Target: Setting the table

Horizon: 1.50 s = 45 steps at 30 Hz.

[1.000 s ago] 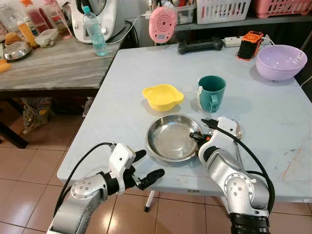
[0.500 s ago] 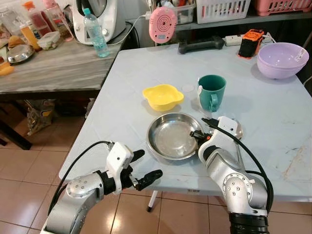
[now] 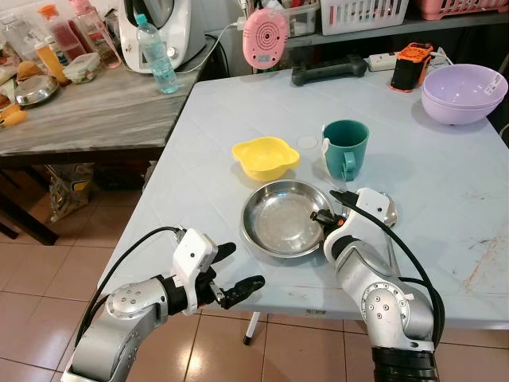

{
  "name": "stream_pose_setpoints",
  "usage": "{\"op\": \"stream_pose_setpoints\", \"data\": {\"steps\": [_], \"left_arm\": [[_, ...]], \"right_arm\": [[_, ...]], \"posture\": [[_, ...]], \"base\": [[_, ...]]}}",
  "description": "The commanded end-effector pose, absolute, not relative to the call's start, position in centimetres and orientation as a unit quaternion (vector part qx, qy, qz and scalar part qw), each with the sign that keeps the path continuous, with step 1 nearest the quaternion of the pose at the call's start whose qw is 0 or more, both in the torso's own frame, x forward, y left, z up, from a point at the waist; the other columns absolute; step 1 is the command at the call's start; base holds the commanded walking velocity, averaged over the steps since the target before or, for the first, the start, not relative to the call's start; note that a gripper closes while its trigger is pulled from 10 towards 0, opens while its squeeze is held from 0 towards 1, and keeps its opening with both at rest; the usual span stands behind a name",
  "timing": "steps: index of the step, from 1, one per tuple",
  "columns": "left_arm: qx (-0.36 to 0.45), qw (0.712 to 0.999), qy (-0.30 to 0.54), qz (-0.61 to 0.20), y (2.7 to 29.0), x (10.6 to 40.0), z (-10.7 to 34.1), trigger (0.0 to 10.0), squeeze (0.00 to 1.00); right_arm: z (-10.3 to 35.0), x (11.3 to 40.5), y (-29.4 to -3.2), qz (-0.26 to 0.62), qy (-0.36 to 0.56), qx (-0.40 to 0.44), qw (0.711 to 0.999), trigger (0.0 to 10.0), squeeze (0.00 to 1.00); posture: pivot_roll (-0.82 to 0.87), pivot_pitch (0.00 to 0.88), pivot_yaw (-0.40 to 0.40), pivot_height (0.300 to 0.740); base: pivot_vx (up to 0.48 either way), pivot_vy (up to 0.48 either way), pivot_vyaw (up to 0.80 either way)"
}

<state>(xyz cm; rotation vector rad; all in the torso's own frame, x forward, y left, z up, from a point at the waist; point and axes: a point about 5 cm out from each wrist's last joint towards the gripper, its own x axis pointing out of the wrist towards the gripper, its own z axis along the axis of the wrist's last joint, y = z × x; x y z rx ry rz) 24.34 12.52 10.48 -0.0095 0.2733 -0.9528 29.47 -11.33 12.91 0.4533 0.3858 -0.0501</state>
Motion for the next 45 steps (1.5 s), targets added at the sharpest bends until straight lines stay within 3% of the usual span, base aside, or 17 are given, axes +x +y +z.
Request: {"op": "stream_pose_setpoints", "data": {"steps": [1,44,45], "left_arm": [[0.002,0.885,0.138,-0.446,13.4,24.4,10.4,10.0,0.0],[0.008,0.883,0.144,-0.446,13.8,24.0,9.6,10.0,0.0],[0.008,0.883,0.144,-0.446,13.8,24.1,9.6,10.0,0.0]], "right_arm": [[10.3,28.1,-8.9,-0.027,0.254,0.249,0.934,0.0,0.0],[9.9,27.9,-8.9,-0.031,0.256,0.245,0.935,0.0,0.0],[9.9,27.9,-8.9,-0.031,0.256,0.244,0.935,1.2,0.0]], "posture": [[-0.09,0.095,0.206,0.74],[-0.09,0.107,0.213,0.74],[-0.09,0.105,0.212,0.74]], "base": [[0.0,0.0,0.0],[0.0,0.0,0.0],[0.0,0.0,0.0]]}}
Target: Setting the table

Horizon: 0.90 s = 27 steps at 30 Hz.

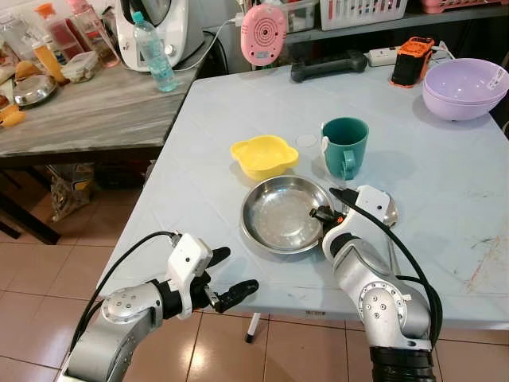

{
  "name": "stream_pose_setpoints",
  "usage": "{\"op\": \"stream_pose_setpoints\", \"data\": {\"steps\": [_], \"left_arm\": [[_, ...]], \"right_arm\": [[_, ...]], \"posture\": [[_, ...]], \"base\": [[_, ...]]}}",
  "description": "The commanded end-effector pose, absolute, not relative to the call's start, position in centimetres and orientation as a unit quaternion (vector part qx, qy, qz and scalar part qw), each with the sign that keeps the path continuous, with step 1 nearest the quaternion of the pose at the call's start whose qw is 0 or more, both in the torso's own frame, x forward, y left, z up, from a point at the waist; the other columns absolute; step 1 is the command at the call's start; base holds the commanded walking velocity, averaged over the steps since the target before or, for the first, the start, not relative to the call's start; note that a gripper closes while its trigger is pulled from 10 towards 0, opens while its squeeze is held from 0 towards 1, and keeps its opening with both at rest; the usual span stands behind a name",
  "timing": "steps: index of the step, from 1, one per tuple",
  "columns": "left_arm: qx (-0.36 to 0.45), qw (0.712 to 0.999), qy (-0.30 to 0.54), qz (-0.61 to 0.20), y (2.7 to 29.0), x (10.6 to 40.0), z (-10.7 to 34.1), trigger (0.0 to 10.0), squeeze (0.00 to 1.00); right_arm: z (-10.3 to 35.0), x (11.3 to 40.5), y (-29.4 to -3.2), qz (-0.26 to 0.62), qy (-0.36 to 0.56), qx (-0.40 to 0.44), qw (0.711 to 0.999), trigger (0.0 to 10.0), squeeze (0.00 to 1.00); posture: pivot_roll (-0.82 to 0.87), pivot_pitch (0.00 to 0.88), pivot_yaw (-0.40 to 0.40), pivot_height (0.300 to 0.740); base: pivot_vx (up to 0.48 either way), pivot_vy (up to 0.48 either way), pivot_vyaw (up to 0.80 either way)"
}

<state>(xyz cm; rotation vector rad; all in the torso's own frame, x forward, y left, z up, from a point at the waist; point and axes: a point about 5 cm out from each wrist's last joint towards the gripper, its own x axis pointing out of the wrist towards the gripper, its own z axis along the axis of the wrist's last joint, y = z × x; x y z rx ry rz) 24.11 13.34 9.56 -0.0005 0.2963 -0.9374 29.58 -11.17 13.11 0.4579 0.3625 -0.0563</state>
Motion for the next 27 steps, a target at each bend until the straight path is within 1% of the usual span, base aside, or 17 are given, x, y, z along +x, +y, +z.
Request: {"op": "stream_pose_setpoints", "data": {"steps": [1,2,3,4,5,6,7,21,27], "left_arm": [[0.007,0.883,0.144,-0.446,13.78,24.06,9.62,10.0,0.0],[0.007,0.883,0.145,-0.446,13.81,24.07,9.61,10.0,0.0],[0.007,0.883,0.145,-0.446,13.82,24.07,9.61,10.0,0.0],[0.008,0.883,0.145,-0.446,13.79,24.08,9.6,10.0,0.0],[0.008,0.883,0.145,-0.446,13.78,24.09,9.59,10.0,0.0],[0.008,0.883,0.145,-0.446,13.78,24.09,9.59,10.0,0.0],[0.008,0.883,0.145,-0.446,13.77,24.12,9.55,10.0,0.0],[0.008,0.883,0.144,-0.446,13.67,24.21,9.68,10.0,0.0],[0.009,0.882,0.148,-0.447,13.35,24.64,9.03,10.0,0.0]], "right_arm": [[9.9,27.9,-8.95,-0.03,0.256,0.244,0.935,1.5,0.0],[9.9,27.92,-8.91,-0.03,0.256,0.242,0.935,4.4,0.0],[9.9,27.93,-8.9,-0.03,0.256,0.242,0.935,4.4,0.0],[9.89,27.94,-8.93,-0.03,0.256,0.242,0.935,6.0,0.0],[9.88,27.95,-8.94,-0.03,0.257,0.242,0.935,8.5,0.0],[9.88,27.95,-8.94,-0.03,0.257,0.242,0.935,8.5,0.0],[9.86,27.97,-8.95,-0.03,0.257,0.24,0.936,10.0,0.0],[9.87,27.99,-8.9,-0.029,0.257,0.239,0.936,10.0,0.0],[9.79,27.94,-8.89,-0.029,0.257,0.239,0.936,10.0,0.0]], "posture": [[-0.09,0.105,0.212,0.74],[-0.09,0.105,0.212,0.74],[-0.09,0.105,0.212,0.74],[-0.09,0.103,0.211,0.74],[-0.09,0.103,0.211,0.74],[-0.09,0.103,0.211,0.74],[-0.09,0.102,0.211,0.74],[-0.09,0.101,0.214,0.74],[-0.1,0.098,0.218,0.74]], "base": [[0.0,0.0,0.0],[0.0,0.0,0.0],[0.0,0.0,0.0],[0.0,0.0,0.0],[0.0,0.0,0.0],[0.0,0.0,0.0],[0.0,0.0,0.0],[0.0,0.0,0.0],[0.0,0.0,0.0]]}}
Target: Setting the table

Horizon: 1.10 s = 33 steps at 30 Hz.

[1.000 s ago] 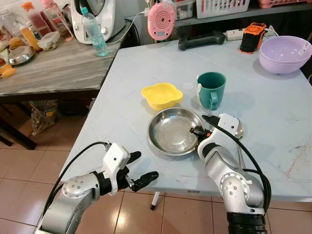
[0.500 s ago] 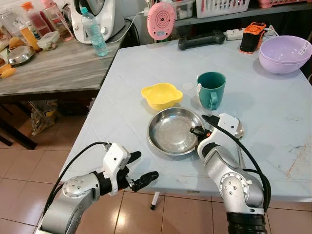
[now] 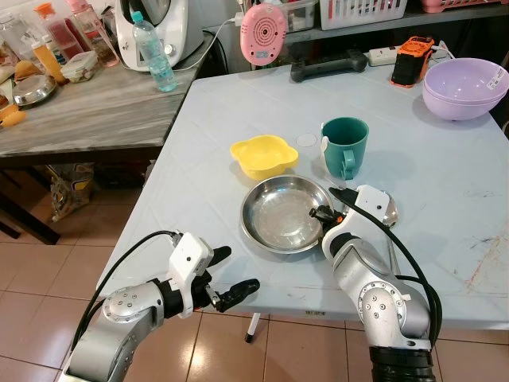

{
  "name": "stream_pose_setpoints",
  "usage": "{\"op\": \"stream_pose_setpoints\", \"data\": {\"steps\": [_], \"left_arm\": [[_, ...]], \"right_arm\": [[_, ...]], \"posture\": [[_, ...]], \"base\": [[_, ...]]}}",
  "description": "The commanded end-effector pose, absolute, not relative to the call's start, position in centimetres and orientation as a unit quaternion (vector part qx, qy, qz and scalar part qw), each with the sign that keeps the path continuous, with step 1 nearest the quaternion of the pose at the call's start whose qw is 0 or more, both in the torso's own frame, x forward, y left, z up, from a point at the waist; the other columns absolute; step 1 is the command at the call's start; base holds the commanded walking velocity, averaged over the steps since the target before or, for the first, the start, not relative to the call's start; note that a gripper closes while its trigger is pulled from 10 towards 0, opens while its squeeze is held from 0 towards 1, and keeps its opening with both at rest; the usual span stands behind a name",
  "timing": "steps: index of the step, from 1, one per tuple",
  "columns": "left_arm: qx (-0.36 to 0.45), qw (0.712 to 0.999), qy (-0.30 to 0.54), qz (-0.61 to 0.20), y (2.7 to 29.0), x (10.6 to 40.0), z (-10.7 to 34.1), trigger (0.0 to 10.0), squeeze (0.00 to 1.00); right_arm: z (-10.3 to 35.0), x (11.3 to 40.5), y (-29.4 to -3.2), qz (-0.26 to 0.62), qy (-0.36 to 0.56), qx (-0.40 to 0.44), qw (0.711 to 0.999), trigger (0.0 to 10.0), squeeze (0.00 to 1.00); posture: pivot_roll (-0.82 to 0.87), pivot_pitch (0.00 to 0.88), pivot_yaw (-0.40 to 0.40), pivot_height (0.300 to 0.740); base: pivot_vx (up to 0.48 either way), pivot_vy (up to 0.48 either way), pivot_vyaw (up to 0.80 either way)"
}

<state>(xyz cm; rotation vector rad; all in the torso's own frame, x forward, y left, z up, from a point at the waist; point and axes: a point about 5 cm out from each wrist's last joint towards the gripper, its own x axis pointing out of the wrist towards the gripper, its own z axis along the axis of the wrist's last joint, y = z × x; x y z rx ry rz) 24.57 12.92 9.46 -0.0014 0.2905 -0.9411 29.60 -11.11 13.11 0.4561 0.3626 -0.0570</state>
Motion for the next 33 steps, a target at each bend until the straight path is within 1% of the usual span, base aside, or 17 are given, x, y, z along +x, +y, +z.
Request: {"op": "stream_pose_setpoints", "data": {"steps": [1,10,18,33], "left_arm": [[0.009,0.882,0.148,-0.447,13.4,24.6,9.0,10.0,0.0],[0.006,0.884,0.146,-0.443,13.8,24.5,8.6,10.0,0.0],[0.012,0.884,0.143,-0.445,14.5,24.3,8.8,10.0,0.0],[0.013,0.885,0.136,-0.445,14.0,24.7,9.5,10.0,0.0]], "right_arm": [[9.8,27.9,-8.9,-0.029,0.257,0.239,0.936,10.0,0.0],[10.2,28.2,-9.3,-0.032,0.25,0.237,0.938,10.0,0.0],[9.8,28.0,-9.1,-0.034,0.253,0.238,0.937,10.0,0.0],[10.0,28.3,-9.2,-0.031,0.249,0.238,0.938,10.0,0.0]], "posture": [[-0.1,0.098,0.218,0.74],[-0.11,0.092,0.217,0.74],[-0.1,0.086,0.225,0.74],[-0.1,0.083,0.222,0.74]], "base": [[0.0,0.0,0.0],[0.0,0.0,0.0],[0.0,0.0,0.0],[0.0,0.0,0.0]]}}
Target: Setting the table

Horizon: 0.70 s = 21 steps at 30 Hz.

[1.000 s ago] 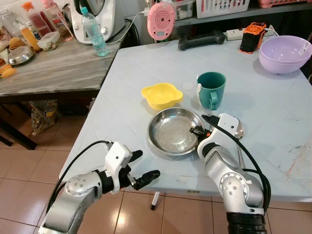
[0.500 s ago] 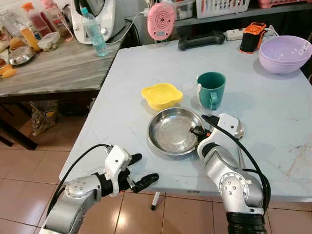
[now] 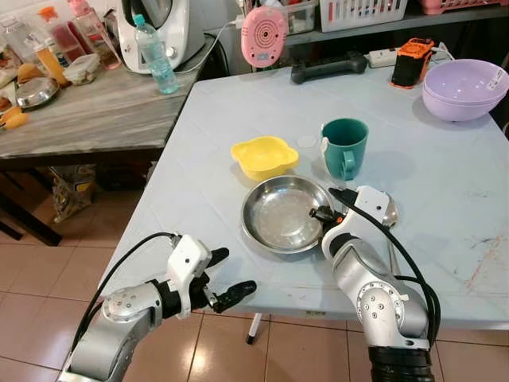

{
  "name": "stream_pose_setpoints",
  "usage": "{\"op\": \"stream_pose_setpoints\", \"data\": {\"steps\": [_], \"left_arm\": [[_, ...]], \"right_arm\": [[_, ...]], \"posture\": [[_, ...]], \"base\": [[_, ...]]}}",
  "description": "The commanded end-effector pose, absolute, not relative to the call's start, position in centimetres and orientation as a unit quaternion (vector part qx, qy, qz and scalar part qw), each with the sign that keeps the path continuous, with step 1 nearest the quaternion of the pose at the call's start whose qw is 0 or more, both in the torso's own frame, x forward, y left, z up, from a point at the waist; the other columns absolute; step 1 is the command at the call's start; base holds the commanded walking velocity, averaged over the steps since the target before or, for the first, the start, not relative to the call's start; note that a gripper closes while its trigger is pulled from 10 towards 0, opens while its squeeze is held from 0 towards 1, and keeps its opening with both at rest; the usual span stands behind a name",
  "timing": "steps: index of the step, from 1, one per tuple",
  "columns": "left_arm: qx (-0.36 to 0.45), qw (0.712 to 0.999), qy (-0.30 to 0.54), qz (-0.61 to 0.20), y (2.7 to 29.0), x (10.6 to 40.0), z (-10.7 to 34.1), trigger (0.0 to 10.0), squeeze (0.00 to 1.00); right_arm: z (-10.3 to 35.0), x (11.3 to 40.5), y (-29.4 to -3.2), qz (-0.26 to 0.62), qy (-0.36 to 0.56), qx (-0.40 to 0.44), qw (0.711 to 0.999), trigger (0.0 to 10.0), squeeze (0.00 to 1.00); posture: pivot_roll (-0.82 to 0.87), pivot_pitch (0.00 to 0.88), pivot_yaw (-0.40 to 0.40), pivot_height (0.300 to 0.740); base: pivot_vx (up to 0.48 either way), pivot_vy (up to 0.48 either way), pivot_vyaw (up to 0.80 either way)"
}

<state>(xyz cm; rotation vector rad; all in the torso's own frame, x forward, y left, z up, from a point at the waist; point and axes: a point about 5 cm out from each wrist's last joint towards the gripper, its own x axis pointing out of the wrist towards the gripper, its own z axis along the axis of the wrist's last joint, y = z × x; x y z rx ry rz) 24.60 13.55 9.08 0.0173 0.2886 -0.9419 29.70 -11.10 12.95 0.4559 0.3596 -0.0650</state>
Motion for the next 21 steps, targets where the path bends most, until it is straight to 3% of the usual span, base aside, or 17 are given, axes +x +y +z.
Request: {"op": "stream_pose_setpoints", "data": {"steps": [1,13,21], "left_arm": [[0.013,0.885,0.136,-0.445,14.0,24.7,9.4,10.0,0.0],[0.003,0.893,0.118,-0.434,13.3,25.5,9.1,10.0,0.0],[-0.007,0.904,0.099,-0.415,12.6,25.9,9.5,10.0,0.0]], "right_arm": [[10.0,28.3,-9.3,-0.031,0.249,0.238,0.938,10.0,0.0],[9.6,28.6,-10.1,-0.02,0.233,0.2,0.951,10.0,0.0],[10.6,29.2,-10.6,-0.006,0.205,0.158,0.966,10.0,0.0]], "posture": [[-0.1,0.079,0.218,0.74],[-0.09,0.0,0.177,0.74],[-0.1,0.0,0.155,0.74]], "base": [[0.0,0.0,0.0],[0.0,0.0,0.0],[0.0,0.0,0.0]]}}
